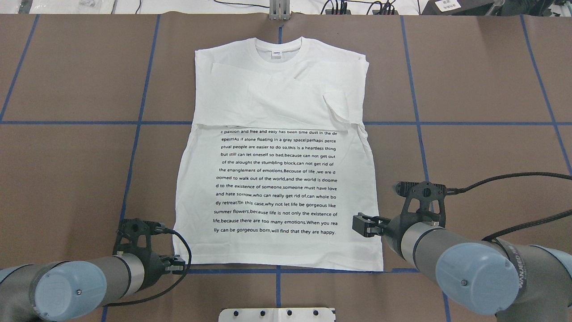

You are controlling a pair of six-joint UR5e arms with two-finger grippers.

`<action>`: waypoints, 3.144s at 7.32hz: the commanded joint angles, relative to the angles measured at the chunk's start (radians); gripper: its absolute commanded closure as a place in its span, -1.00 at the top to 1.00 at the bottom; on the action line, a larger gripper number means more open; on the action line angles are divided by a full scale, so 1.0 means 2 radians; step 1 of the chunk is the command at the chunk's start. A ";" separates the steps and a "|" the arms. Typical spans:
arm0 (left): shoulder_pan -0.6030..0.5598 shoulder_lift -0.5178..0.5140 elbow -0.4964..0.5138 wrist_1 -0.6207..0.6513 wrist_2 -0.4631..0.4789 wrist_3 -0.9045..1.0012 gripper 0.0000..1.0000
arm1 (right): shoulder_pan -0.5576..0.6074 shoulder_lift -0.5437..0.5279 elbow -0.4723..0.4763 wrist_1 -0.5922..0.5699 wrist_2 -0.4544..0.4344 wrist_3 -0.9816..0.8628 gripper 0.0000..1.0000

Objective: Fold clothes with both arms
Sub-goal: 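Lower both grippers and grasp the hem corners of the shirt, then lift the hem with both grippers and fold it toward the collar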

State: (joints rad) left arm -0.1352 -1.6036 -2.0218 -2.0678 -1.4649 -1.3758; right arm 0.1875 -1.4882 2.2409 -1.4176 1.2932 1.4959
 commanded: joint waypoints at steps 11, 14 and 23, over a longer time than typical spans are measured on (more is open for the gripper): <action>-0.014 0.008 -0.079 -0.002 0.027 -0.005 -1.00 | -0.120 -0.054 -0.086 0.116 -0.110 0.087 0.10; -0.014 0.009 -0.082 -0.001 0.035 -0.005 -1.00 | -0.126 -0.054 -0.086 0.115 -0.113 0.087 -0.21; -0.026 0.040 -0.271 0.153 -0.047 0.001 -1.00 | -0.059 -0.039 0.219 -0.219 0.039 0.077 -1.00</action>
State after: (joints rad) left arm -0.1719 -1.5150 -2.4123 -1.9224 -1.4714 -1.3745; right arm 0.0091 -1.5898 2.4889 -1.6463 1.2635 1.6547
